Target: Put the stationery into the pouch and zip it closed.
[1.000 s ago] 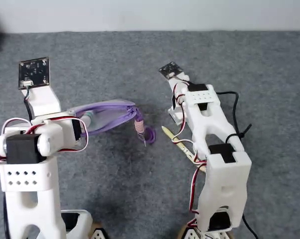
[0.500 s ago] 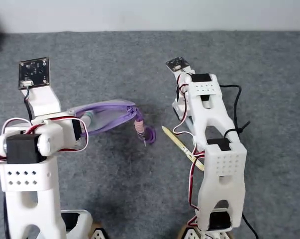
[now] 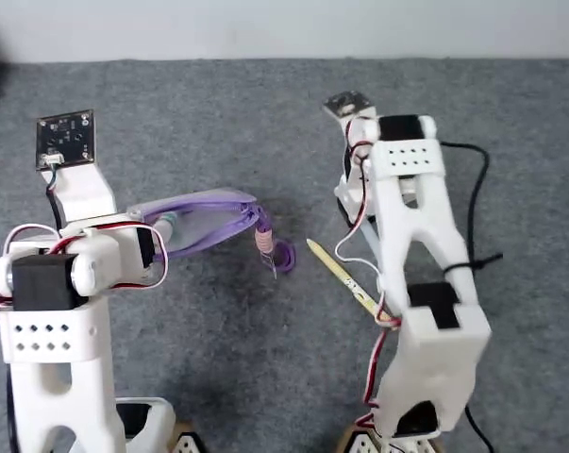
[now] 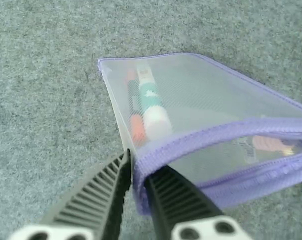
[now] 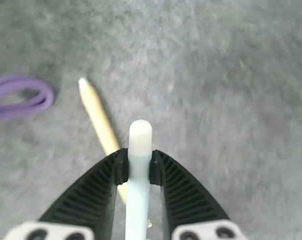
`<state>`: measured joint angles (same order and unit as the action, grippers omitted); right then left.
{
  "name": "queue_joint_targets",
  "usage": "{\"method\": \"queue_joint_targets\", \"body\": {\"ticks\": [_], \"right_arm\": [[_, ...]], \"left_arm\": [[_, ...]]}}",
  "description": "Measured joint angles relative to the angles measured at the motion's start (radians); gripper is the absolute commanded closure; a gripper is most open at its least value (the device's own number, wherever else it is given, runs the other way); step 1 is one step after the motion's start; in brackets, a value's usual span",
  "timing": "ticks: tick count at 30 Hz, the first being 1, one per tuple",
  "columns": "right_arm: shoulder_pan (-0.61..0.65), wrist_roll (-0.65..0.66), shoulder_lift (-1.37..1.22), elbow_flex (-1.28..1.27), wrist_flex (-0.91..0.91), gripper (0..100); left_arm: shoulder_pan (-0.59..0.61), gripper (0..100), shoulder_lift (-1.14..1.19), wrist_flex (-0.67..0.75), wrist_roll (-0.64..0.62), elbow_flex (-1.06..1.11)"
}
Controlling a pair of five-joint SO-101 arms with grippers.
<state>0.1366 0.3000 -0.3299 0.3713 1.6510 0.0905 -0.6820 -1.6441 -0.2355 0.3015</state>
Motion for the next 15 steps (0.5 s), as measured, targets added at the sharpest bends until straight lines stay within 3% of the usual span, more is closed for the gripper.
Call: {"method": "queue_joint_targets", "body": {"ticks": [7,15], "right_arm": [[0.078,-0.126,0.307,0.0,0.1,99.1],[0.296,-0.325,0.69,-0.023,0.103,99.1]], "left_arm": [[0.0,99,0.0,-0.037,0.0,0.0],[0.0,99,0.008,-0.055,0.015,0.011]]}}
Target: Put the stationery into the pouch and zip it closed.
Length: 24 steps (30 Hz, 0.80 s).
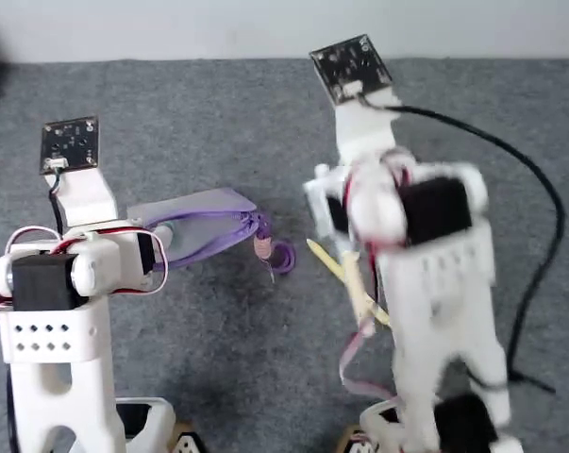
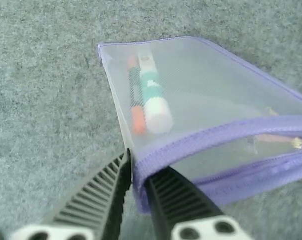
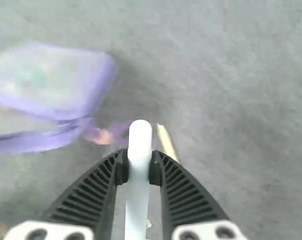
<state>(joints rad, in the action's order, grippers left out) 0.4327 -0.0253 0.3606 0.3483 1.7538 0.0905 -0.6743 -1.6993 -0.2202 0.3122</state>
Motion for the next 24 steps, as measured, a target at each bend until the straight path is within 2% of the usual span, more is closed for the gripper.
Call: {"method": "queue_joint_targets", "body": {"ticks": [5,11,14,18,24], "right_arm": [[0.057,-0.098,0.23,-0.11,0.0,99.1],[0.066,-0.104,0.505,-0.152,-0.006,99.1],[0.048,-0.104,0.554,-0.15,-0.015,99.1],[0.037,-0.104,0.555,-0.15,-0.106,99.1],[0.035,-0.098,0.529,-0.15,-0.358,99.1]], "left_arm": [[0.0,99,0.115,-0.009,0.0,0.002],[0.002,99,0.207,-0.009,0.0,-0.043],[-0.006,99,0.209,-0.009,0.0,-0.094],[-0.089,99,0.209,-0.017,-0.02,-0.166],[-0.235,99,0.209,-0.031,-0.074,-0.285]]}}
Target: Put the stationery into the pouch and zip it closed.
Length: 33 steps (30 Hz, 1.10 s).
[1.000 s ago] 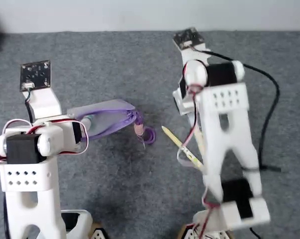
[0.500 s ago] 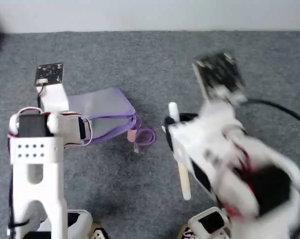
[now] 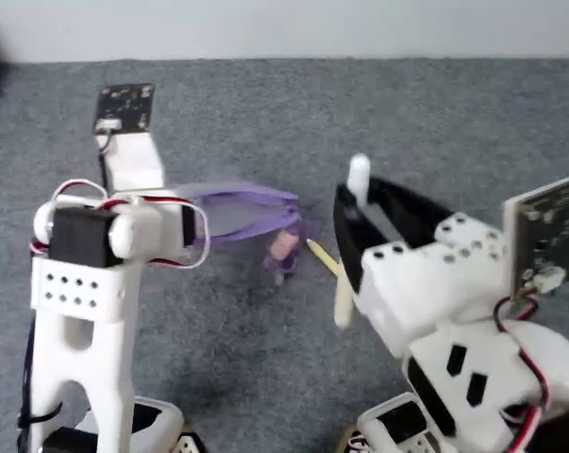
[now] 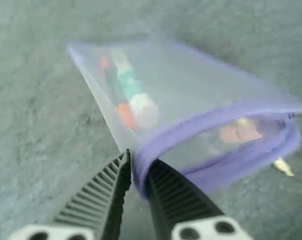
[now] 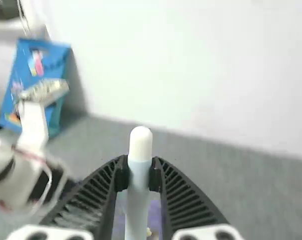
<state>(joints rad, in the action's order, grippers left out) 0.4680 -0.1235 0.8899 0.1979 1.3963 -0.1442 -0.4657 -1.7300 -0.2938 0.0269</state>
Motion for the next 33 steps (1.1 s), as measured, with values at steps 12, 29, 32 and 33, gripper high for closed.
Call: {"method": "queue_joint_targets", "body": {"ticks": [12,29,32,33], "right_arm": [[0.005,0.041,-0.175,-0.009,-0.371,99.1],[0.044,0.041,-0.43,-0.009,-0.709,99.1],[0.089,0.041,-0.494,-0.009,-0.75,99.1],[0.095,0.041,-0.517,-0.009,-0.764,99.1]], "left_arm": [[0.029,99,0.0,0.011,-0.011,-0.049],[0.167,99,0.086,0.086,-0.04,-0.086],[0.169,99,0.114,0.092,-0.044,-0.11],[0.169,99,0.12,0.094,-0.044,-0.117]]}}
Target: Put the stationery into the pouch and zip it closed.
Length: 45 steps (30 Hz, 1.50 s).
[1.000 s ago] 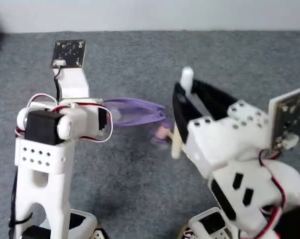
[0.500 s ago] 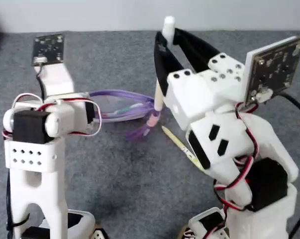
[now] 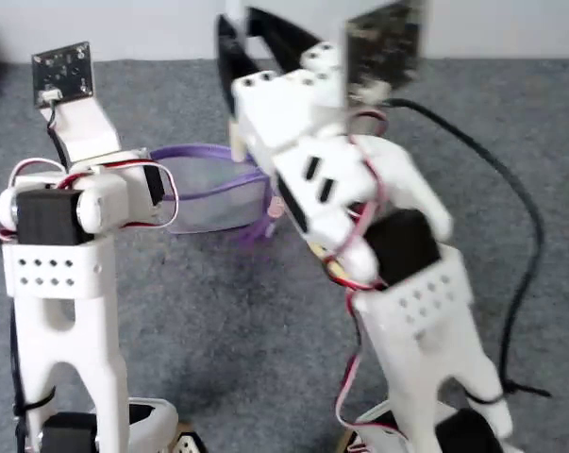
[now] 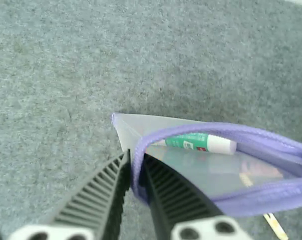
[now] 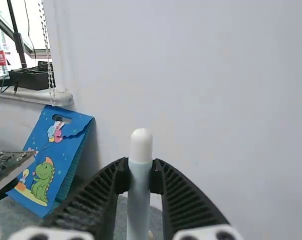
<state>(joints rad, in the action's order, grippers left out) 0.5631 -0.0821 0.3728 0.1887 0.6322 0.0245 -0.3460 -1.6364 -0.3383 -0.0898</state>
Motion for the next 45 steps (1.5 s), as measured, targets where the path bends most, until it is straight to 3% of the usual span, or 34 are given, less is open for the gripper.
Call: {"method": "queue_joint_targets", "body": {"ticks": [7,19,27,37,40,45], "right_arm": [[0.015,0.0,-0.157,0.0,-0.127,99.1],[0.1,0.031,-0.196,-0.129,-0.132,98.7],[0.135,0.066,-0.08,-0.239,-0.017,79.1],[0.103,0.066,0.021,-0.247,0.071,91.0],[0.044,0.066,0.034,-0.247,0.086,99.2],[-0.098,-0.011,0.071,-0.247,0.23,97.3]], "left_arm": [[0.006,99,0.012,0.002,0.0,-0.009],[0.006,99,0.012,0.002,0.0,-0.009],[0.006,99,0.012,0.002,0.0,-0.009],[0.006,99,0.012,0.002,0.0,-0.009],[0.006,99,0.012,0.002,0.0,-0.009],[0.006,99,0.012,0.002,0.0,-0.009]]}}
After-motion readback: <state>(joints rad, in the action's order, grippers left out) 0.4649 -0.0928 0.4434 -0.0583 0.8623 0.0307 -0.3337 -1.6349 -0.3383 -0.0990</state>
